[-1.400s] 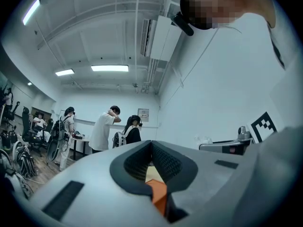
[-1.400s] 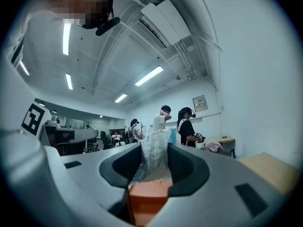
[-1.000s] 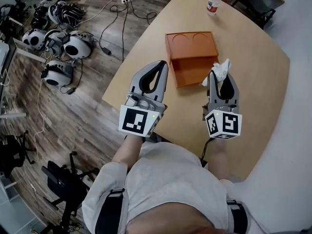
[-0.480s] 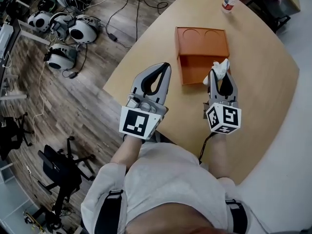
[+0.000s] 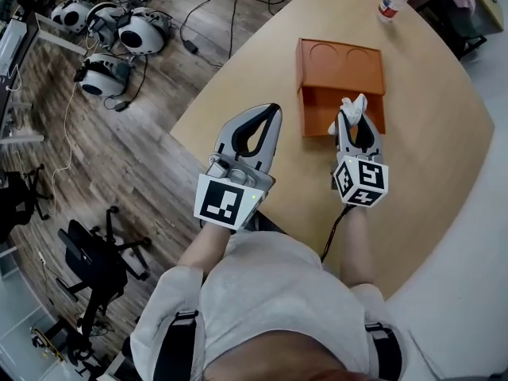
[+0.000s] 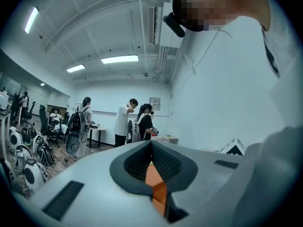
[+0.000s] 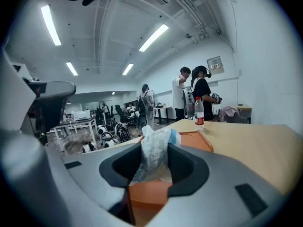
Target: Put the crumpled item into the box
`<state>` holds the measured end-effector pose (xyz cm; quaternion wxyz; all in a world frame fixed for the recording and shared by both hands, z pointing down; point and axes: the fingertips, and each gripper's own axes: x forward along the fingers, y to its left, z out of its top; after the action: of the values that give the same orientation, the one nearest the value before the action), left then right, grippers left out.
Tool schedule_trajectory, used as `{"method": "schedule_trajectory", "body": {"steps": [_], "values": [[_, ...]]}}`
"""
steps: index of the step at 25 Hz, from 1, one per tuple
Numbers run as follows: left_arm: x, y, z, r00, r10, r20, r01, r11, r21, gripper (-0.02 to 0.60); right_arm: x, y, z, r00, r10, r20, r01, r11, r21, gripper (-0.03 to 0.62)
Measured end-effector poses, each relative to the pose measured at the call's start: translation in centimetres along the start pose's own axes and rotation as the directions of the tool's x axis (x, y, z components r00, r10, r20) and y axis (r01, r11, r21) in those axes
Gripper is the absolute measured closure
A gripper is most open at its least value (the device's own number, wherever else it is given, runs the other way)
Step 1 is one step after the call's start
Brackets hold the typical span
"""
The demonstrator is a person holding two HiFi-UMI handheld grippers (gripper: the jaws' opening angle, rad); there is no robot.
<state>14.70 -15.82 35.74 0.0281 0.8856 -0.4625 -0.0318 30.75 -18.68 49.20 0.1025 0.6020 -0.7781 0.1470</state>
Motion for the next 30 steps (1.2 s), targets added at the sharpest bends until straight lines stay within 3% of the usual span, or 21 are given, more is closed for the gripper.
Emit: {"method": "schedule_trajectory", "body": {"steps": [7, 13, 22, 30], "values": [[-0.2, 0.2, -0.5, 1.000, 0.004, -0.014, -0.004, 1.000, -0.010, 0.568, 2.3, 0.1, -2.9, 0.987, 0.028, -0.156, -0.036, 0.998, -0.045, 0.436], [-0.4, 0.5, -0.5, 1.000, 0.016, -0.021, -0.016, 1.000, -0.009, 0.568, 4.1, 0.5, -5.1, 0.952, 0.044, -0.303, -0.082, 0.990, -0.114, 0.436], [-1.3, 1.6, 0.0, 0.999, 0.048, -0.020, -0.048, 0.999, -0.009, 0.568, 5.6, 1.9, -7.7, 0.855, 0.069, -0.514, -0.190, 0.964, -0.187, 0.433], [-1.7, 2.3, -0.5, 0.997, 0.071, -0.027, -0.072, 0.997, -0.014, 0.568, 6.3, 2.3, -9.6, 0.762, 0.038, -0.647, -0.265, 0.929, -0.258, 0.433]]}}
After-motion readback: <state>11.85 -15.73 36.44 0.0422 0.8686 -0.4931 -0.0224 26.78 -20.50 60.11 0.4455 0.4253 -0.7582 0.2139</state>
